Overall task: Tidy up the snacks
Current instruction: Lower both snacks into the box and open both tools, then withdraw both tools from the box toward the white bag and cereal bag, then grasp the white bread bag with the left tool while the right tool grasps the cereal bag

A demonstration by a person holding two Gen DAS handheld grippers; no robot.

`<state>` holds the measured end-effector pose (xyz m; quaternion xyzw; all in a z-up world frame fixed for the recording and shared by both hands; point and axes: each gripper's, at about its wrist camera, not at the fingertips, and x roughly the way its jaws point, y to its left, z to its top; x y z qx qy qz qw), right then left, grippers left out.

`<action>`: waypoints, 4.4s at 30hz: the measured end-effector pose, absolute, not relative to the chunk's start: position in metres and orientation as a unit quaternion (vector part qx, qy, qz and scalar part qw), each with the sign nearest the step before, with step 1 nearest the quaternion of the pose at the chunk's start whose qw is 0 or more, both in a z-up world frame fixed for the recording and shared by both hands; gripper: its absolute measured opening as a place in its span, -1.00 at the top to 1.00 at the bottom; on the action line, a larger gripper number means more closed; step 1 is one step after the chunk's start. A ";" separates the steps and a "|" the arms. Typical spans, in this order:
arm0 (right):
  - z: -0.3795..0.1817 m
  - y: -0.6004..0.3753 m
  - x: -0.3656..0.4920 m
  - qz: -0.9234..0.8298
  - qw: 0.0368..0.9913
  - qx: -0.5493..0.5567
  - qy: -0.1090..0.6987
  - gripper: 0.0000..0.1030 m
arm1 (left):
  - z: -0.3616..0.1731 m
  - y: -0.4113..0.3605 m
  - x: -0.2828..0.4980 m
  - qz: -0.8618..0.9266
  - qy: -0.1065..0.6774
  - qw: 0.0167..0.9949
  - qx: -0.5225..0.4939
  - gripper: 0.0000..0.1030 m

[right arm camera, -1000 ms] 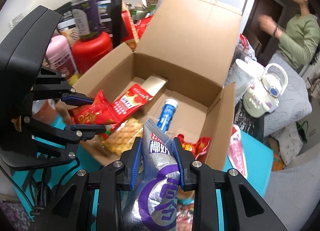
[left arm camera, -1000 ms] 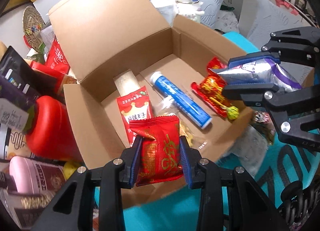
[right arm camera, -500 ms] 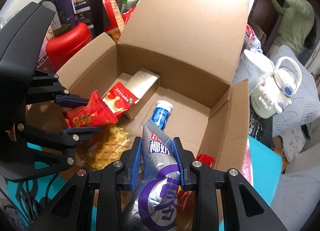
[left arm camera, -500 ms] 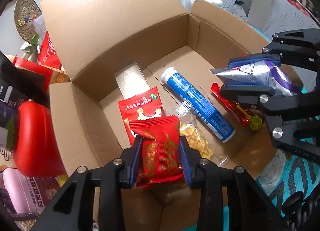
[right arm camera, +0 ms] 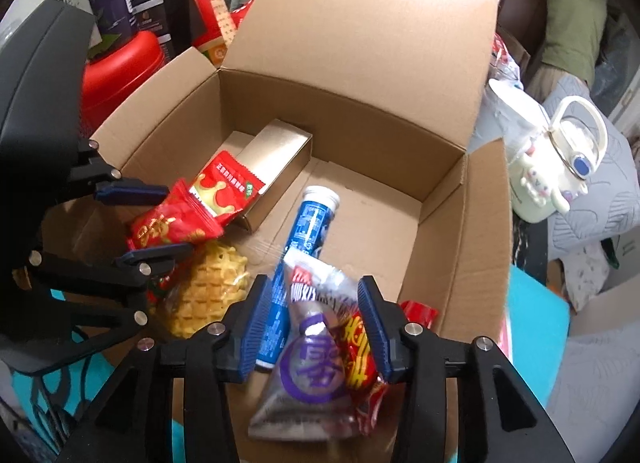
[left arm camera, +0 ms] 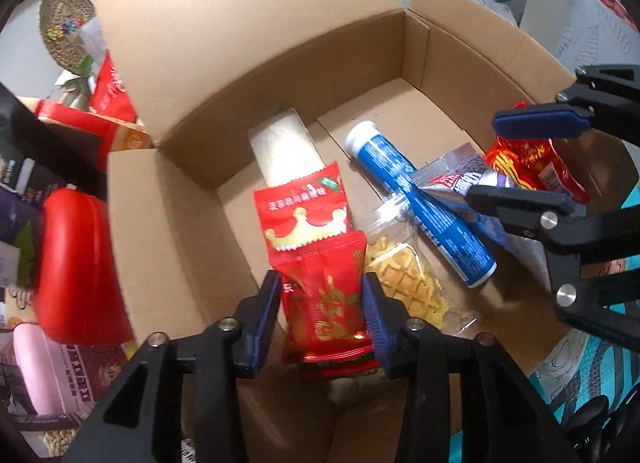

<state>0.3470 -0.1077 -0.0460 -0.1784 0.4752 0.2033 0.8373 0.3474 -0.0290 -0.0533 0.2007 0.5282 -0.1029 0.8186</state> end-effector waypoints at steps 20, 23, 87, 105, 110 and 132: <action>0.012 -0.127 0.283 0.232 0.859 -0.147 0.431 0.07 | 0.018 -0.033 0.280 -0.073 0.469 0.861 0.182 -0.45; 0.013 -0.130 0.266 0.250 0.855 -0.139 0.432 0.07 | 0.024 -0.037 0.263 -0.070 0.466 0.864 0.179 -0.45; -0.096 -0.270 0.181 0.250 0.805 -0.089 0.531 0.06 | -0.072 -0.157 0.199 -0.101 0.500 0.857 0.069 -0.45; -0.092 -0.264 0.213 0.267 0.797 -0.087 0.534 -0.11 | -0.124 -0.141 0.235 -0.079 0.562 0.822 0.050 -0.56; -0.097 -0.253 0.226 0.280 0.787 -0.087 0.543 -0.11 | -0.126 -0.139 0.231 -0.092 0.546 0.831 0.062 -0.53; -0.128 -0.211 0.253 0.313 0.762 -0.101 0.558 0.01 | -0.117 -0.078 0.199 -0.086 0.534 0.838 0.073 -0.16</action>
